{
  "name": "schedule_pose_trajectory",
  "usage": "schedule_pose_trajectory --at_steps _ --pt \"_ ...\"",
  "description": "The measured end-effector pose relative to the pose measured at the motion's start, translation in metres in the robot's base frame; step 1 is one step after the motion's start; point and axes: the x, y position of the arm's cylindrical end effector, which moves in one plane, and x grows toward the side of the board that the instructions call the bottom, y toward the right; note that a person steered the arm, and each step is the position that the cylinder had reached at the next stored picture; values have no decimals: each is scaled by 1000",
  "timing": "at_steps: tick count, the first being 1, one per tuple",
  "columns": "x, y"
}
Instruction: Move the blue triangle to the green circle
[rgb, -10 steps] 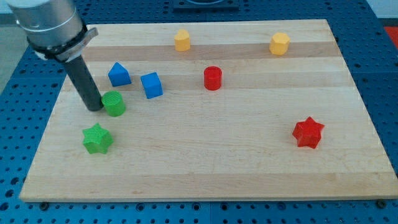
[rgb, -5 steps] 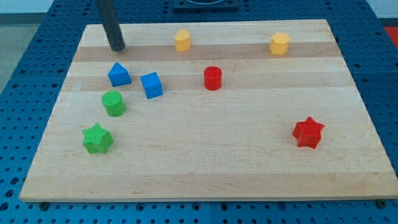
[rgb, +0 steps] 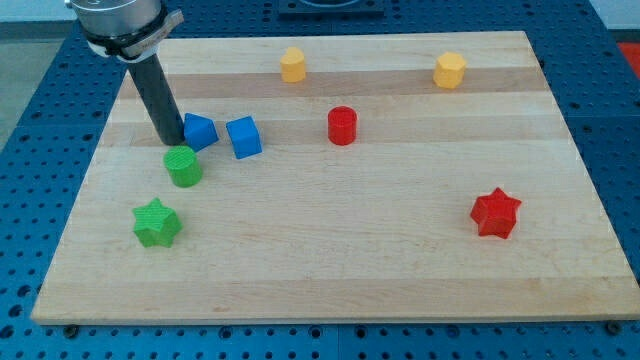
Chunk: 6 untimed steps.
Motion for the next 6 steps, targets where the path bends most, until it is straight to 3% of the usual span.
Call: schedule_pose_trajectory --at_steps 1,2,3,4,6 --pt "-62 -1" --pt "-96 22" --pt "-71 58" --pt "-58 58" --pt "8 37"
